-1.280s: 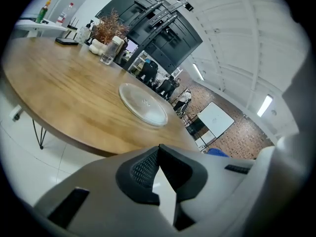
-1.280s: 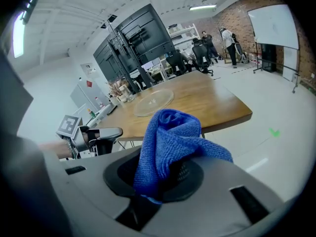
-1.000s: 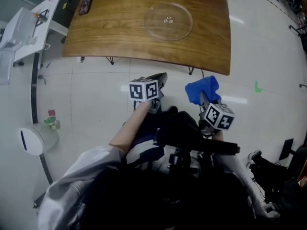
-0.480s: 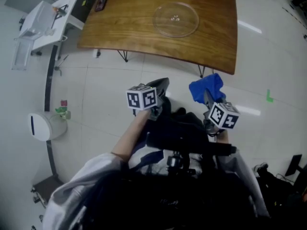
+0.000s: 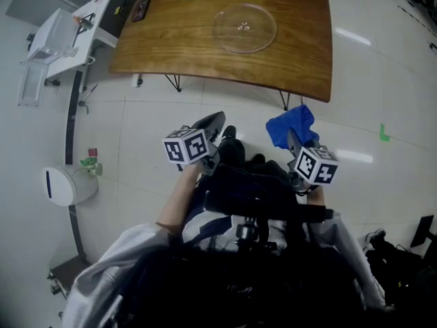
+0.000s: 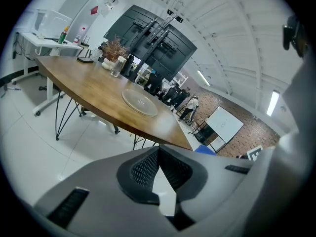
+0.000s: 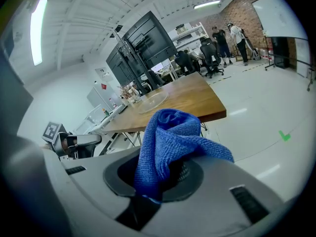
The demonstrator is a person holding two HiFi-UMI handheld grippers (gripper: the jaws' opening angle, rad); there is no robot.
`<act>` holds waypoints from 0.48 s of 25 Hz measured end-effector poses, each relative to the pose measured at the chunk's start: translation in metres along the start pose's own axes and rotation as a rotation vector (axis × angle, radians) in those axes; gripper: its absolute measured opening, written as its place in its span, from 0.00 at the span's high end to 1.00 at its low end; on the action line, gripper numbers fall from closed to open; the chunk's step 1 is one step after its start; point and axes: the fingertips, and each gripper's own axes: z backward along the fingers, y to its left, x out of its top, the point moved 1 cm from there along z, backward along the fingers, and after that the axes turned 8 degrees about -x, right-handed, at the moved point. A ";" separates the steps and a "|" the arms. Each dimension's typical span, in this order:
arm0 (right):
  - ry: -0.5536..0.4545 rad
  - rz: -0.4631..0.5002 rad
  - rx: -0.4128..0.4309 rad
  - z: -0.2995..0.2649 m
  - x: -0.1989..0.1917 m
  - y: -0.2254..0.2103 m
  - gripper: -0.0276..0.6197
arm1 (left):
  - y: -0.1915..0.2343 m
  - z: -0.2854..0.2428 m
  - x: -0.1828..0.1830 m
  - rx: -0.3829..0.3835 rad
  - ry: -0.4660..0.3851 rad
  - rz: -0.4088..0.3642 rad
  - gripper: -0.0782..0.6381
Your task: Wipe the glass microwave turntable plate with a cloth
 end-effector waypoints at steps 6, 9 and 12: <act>0.005 0.006 -0.002 0.002 -0.001 -0.001 0.83 | -0.009 -0.007 -0.010 -0.019 0.044 -0.035 0.90; 0.009 0.016 0.009 0.002 -0.002 0.003 0.83 | -0.010 -0.006 -0.010 -0.020 0.044 -0.055 0.90; 0.017 0.029 0.002 0.003 -0.004 0.003 0.83 | -0.012 -0.006 -0.010 -0.025 0.043 -0.066 0.90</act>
